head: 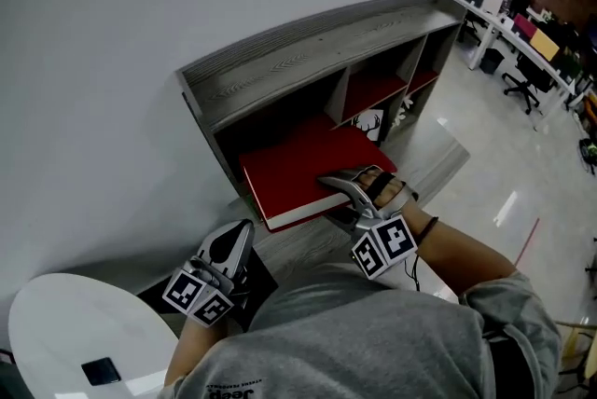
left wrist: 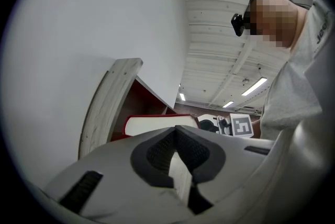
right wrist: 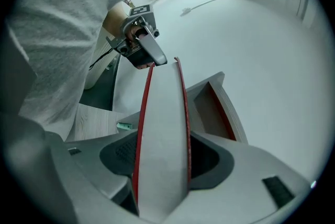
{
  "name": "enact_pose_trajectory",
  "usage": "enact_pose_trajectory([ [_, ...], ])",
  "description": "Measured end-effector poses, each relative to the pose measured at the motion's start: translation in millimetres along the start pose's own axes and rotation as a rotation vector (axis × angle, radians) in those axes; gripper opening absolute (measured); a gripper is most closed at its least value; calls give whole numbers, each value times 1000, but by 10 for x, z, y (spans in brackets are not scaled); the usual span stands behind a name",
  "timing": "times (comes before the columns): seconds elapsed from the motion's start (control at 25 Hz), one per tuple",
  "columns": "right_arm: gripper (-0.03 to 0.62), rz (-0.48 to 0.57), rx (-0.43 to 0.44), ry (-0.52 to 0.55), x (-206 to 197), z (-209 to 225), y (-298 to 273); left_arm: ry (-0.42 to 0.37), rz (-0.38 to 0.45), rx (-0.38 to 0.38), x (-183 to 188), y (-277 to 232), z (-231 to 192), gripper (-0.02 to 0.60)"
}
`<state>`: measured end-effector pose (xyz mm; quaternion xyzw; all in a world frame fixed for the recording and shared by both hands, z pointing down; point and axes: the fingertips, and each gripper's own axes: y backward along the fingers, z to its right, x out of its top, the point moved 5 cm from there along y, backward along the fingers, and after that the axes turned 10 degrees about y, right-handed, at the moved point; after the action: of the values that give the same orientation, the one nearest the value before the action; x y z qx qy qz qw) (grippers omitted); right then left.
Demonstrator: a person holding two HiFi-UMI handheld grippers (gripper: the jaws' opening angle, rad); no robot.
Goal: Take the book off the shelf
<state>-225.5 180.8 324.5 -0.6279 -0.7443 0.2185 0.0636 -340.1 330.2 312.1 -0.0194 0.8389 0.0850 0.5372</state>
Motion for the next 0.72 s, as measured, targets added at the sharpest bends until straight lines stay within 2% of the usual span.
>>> enact_pose_trajectory([
  [0.4, 278, -176, -18, -74, -563, -364, 420, 28, -94, -136, -228, -552, 129, 21],
  [0.72, 278, -347, -40, -165, -1303, -664, 721, 15, -191, -222, -480, -1194, 268, 21],
])
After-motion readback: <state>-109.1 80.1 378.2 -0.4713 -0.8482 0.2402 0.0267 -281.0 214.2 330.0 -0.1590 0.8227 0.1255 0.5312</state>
